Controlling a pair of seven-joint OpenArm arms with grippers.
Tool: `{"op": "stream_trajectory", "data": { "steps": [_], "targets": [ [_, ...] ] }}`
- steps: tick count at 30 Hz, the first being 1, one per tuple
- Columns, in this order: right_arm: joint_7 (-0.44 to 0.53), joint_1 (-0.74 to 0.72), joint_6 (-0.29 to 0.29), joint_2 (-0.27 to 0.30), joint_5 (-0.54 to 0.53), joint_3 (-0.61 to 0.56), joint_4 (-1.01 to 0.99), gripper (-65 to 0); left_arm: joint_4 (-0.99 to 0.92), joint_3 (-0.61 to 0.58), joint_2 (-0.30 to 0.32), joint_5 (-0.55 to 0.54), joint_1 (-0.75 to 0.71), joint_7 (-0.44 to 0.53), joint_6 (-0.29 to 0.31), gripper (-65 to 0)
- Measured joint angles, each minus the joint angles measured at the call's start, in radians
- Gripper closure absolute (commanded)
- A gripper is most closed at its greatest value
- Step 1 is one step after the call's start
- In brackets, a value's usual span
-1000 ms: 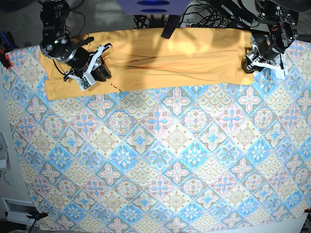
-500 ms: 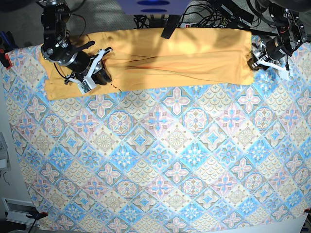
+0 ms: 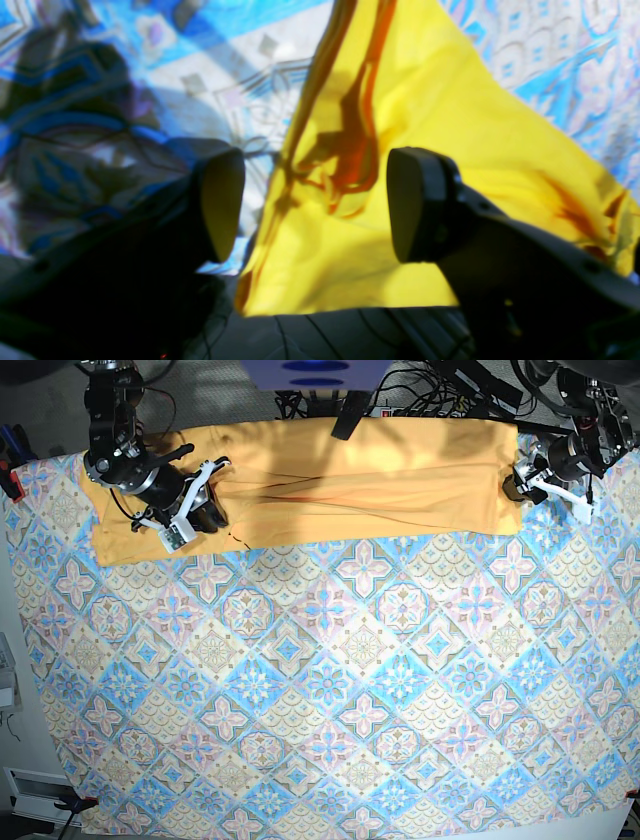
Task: Fold the T-shirt properly
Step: 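Grasp the folded shirt's end with the right gripper and hold it, then lift the shirt end with the left gripper and fold it toward the middle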
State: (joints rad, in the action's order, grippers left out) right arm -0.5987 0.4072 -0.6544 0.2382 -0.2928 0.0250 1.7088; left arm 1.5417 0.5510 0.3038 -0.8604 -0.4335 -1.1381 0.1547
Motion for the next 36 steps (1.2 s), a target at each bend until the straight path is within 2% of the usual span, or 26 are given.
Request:
{"op": "stream_trajectory", "data": {
  "steps": [4, 6, 16, 18, 24, 25, 29, 33, 36],
  "targets": [
    [0.003, 0.0, 0.0, 0.0, 0.0, 0.0, 0.0, -9.8, -0.003, -0.031, -0.01, 0.057, 0.021, 0.008, -0.001, -43.7],
    [0.003, 0.0, 0.0, 0.0, 0.0, 0.0, 0.0, -9.8, -0.019, -0.055, -0.024, 0.053, 0.031, 0.008, 0.0, -43.7],
    [0.003, 0.003, 0.001, -0.002, 0.0, -0.001, 0.0, -9.8, -0.07, -0.092, -0.008, 0.039, 0.054, 0.026, 0.007, -42.6],
    [0.003, 0.004, 0.0, 0.0, 0.0, -0.001, 0.0, -9.8, -0.07, -0.092, -0.008, 0.041, 0.054, 0.027, 0.007, -37.5],
    [0.003, 0.003, 0.0, 0.0, 0.0, -0.001, 0.0, -9.8, -0.078, -0.097, -0.01, 0.053, 0.051, 0.038, 0.0, -9.0],
    [0.003, 0.003, 0.0, 0.0, 0.0, -0.001, 0.0, -9.8, -0.08, -0.098, -0.014, 0.051, 0.05, 0.038, 0.001, -7.0],
    [0.003, 0.003, 0.0, 0.0, 0.0, -0.001, 0.0, -9.8, -0.077, -0.1, -0.021, 0.045, 0.048, 0.034, 0.008, -6.0],
    [0.003, 0.003, 0.0, 0.0, 0.0, -0.001, 0.0, -9.8, -0.078, -0.1, -0.019, 0.03, 0.048, 0.029, 0.053, -5.6],
    [0.003, 0.003, 0.0, 0.0, 0.0, -0.001, 0.0, -9.8, -0.067, -0.103, -0.024, 0.008, 0.045, 0.011, 0.056, -0.6]
  ]
}}
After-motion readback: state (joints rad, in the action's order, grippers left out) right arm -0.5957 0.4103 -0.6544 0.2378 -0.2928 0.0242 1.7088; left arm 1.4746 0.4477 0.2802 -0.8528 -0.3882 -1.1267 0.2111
